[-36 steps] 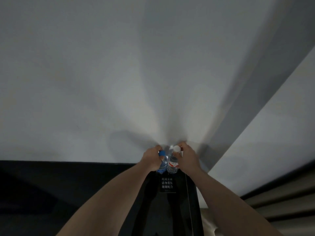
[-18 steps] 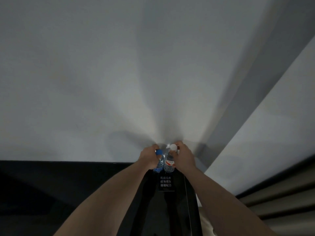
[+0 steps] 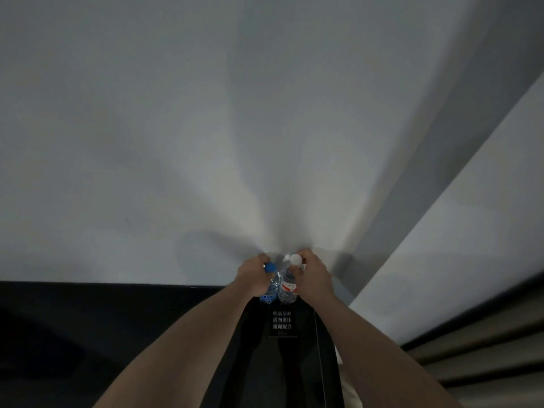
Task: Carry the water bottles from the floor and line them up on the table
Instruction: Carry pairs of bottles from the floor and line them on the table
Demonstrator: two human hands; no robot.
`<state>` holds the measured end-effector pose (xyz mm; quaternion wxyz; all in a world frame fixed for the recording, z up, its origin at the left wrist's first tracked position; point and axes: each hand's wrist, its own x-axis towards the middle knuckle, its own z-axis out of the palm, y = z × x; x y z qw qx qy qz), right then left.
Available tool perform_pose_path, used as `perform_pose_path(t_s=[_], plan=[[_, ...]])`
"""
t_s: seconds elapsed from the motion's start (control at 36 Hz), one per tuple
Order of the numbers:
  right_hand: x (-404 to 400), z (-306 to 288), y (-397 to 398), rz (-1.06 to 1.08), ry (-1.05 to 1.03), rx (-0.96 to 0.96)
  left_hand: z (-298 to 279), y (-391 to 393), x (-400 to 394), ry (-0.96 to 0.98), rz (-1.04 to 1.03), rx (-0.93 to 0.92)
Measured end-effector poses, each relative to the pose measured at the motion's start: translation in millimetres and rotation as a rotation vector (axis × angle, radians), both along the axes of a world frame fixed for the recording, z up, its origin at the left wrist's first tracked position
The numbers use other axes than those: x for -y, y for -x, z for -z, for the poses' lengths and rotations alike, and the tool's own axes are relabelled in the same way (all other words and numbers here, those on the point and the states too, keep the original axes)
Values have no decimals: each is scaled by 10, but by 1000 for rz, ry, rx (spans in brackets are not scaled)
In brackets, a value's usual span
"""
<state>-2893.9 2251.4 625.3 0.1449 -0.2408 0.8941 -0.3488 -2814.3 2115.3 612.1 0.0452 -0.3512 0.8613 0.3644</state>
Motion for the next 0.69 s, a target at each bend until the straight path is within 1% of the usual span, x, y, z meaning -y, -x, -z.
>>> perform_pose_path(t_s=[0.17,0.22,0.31,0.36,0.44,0.53,0.58,0.69], plan=[[-52,-48,-8,-22,24,9,-57,-86,-3,25,64,14],[-97,-60,-62,-5,46,-3,-94,-153,-21,46,53,-30],[-227,-66,-279,92,162,-5,-127,-361,-80,70,13,-99],[-374,-21,-511,89,190,-34,-107,-611,-111,56,-16,-93],[-667,158,-924,13,103,6,-9,-1112,-145,64,-17,12],[-964,336,-1335,-65,-30,57,78,-1613,-243,64,59,103],[-1101,430,-1563,-104,-107,109,116,-1908,-334,74,126,130],[-1216,508,-1934,-208,-221,181,132,-2425,-542,67,148,159]])
